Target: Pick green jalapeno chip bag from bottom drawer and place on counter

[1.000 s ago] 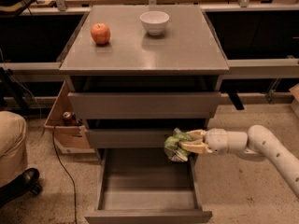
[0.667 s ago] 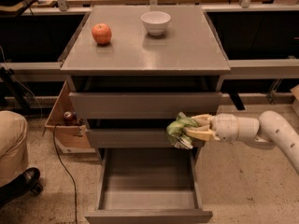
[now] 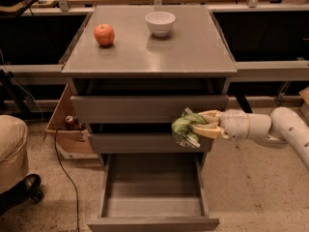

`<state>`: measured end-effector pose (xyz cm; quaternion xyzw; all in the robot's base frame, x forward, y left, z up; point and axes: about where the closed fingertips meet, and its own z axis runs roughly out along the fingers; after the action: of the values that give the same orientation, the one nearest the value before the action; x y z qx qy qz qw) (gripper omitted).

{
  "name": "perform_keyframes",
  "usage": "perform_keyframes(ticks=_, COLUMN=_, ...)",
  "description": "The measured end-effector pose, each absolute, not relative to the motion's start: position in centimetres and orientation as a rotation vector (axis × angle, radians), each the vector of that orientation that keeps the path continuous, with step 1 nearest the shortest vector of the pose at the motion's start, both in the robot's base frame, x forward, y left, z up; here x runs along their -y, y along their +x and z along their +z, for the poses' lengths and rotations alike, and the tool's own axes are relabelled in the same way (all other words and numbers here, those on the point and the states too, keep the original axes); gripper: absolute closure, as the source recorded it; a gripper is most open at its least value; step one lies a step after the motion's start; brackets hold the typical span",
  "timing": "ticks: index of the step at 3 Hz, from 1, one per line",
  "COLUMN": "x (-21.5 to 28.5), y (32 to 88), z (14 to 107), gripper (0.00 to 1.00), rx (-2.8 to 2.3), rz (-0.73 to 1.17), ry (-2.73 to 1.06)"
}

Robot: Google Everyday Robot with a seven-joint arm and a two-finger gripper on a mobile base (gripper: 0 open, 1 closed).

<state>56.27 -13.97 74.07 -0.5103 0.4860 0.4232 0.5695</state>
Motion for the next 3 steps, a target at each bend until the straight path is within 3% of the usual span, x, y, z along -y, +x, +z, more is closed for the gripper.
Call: perform_keyframes(ticks=3, x=12.5, y=59.8, z=89.5, gripper=1.0, rx=-1.02, rz=0.758, ry=-1.364)
